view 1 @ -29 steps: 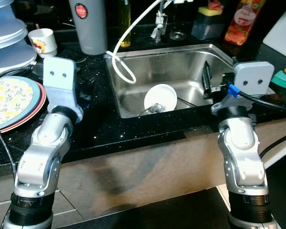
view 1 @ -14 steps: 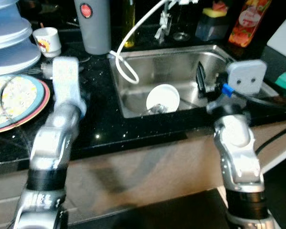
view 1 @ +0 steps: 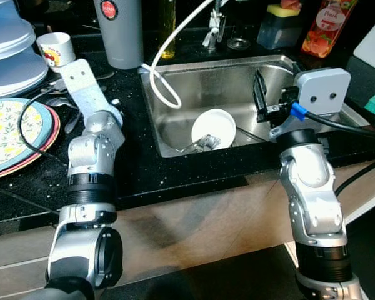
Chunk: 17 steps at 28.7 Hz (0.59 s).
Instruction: Kitchen organization
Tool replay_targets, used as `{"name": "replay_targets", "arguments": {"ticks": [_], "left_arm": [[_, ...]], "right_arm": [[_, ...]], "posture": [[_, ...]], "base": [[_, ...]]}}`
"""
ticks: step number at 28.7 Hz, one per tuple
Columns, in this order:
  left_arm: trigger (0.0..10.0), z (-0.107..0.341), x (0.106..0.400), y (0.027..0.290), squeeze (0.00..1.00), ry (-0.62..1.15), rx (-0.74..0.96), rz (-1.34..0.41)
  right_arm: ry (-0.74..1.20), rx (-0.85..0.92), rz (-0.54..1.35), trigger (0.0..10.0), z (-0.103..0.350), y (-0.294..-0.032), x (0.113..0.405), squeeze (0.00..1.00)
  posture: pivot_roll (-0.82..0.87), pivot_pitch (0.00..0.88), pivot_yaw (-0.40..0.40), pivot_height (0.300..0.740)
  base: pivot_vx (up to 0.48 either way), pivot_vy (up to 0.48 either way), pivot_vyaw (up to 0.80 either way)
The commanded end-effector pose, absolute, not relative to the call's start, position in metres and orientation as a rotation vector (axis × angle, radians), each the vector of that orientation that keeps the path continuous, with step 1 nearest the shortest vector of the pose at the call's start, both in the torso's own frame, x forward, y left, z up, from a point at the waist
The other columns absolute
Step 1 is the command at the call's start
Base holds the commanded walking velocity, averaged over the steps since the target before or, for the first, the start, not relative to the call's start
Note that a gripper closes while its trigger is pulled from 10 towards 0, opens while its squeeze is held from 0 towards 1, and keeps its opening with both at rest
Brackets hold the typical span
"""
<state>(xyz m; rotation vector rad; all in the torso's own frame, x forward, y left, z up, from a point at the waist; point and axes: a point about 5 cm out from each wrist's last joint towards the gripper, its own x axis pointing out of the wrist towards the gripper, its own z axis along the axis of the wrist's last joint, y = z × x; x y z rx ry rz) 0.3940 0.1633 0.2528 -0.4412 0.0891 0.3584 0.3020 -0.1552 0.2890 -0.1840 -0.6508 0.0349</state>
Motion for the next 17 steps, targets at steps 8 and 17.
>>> {"name": "replay_targets", "arguments": {"ticks": [8,17], "left_arm": [[10.0,0.256,0.397,0.168,0.0,0.087,-0.402,0.439],[10.0,0.234,0.407,0.17,0.0,0.231,-0.503,0.479]], "right_arm": [[-0.649,-0.179,0.04,10.0,0.29,-0.157,0.3,0.0],[-0.648,-0.167,0.044,10.0,0.29,-0.156,0.301,0.0]], "posture": [[0.03,0.123,0.003,0.74],[0.04,0.122,-0.002,0.74]], "base": [[0.0,0.0,0.0],[0.0,0.0,0.0]]}}
